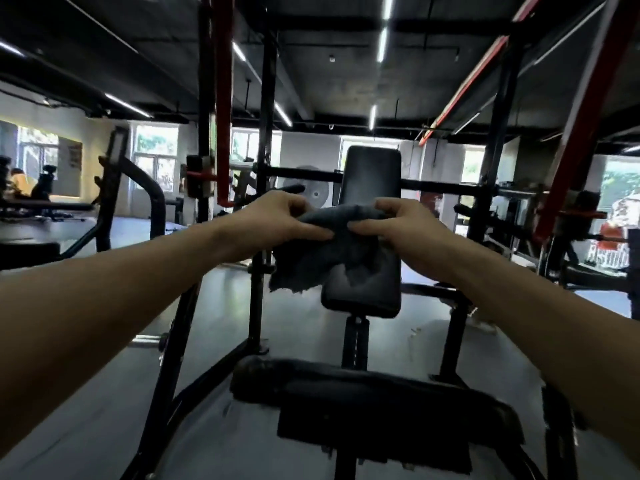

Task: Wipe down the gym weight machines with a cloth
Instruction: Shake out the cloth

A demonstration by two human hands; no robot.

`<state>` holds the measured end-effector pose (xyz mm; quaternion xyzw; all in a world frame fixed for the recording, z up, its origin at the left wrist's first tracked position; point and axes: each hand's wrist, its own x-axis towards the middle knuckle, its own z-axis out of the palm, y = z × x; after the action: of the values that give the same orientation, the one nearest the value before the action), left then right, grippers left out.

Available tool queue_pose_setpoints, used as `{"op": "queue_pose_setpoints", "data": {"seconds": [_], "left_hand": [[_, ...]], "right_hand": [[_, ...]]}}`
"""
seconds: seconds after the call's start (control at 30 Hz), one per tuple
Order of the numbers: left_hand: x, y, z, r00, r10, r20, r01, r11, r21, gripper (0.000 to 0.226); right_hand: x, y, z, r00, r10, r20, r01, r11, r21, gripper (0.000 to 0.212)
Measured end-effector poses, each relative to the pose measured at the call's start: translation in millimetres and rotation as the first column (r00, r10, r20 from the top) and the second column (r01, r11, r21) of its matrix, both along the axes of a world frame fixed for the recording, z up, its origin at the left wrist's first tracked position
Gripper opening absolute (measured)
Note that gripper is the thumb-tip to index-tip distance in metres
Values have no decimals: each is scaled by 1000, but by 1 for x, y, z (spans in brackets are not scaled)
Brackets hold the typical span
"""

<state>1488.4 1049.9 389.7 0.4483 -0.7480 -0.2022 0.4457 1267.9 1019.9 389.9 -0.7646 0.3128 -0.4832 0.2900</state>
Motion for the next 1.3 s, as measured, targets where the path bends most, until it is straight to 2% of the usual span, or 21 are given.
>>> {"op": "queue_pose_setpoints", "data": {"seconds": [0.1, 0.23, 0.33, 0.47, 0.53, 0.63, 0.77, 0.87, 1.0, 1.2, 1.3], "left_hand": [[2, -15, 41, 976, -12, -215, -12, 994, -109, 19], [-1, -31, 80, 888, -98, -449, 35, 989, -147, 15], [-12, -43, 116, 836, -177, -519, 76, 975, -208, 5], [-32, -75, 188, 770, -190, -609, 26, 963, -268, 6], [-46, -93, 232, 744, -197, -638, 3, 956, -293, 9], [-70, -114, 293, 736, -176, -653, -86, 934, -348, 11], [-94, -129, 371, 696, -148, -703, -181, 911, -371, 18], [-105, -131, 431, 646, -165, -745, -157, 927, -341, 9], [-107, -132, 491, 611, -132, -780, -157, 946, -284, 18], [-104, -115, 599, 628, -7, -778, -177, 973, -151, 18], [-104, -100, 647, 696, 27, -717, -159, 980, -117, 21]], "right_hand": [[2, -18, 47, 993, -40, 114, 48, 996, -69, 11], [5, -34, 92, 958, -36, 285, 69, 992, -104, 12], [8, -44, 132, 935, -18, 355, 59, 993, -105, 10], [9, -70, 206, 890, -49, 454, 112, 987, -112, 10], [7, -83, 247, 870, -98, 484, 180, 976, -126, 17], [6, -97, 300, 812, -161, 561, 269, 956, -114, 9], [5, -106, 366, 763, -196, 617, 333, 936, -115, 16], [0, -107, 425, 756, -221, 616, 340, 937, -80, 14], [-6, -98, 487, 784, -253, 566, 325, 945, -27, 21], [-7, -75, 601, 768, -249, 590, 241, 966, 94, 20], [-12, -67, 649, 751, -278, 599, 213, 961, 178, 15]]}}
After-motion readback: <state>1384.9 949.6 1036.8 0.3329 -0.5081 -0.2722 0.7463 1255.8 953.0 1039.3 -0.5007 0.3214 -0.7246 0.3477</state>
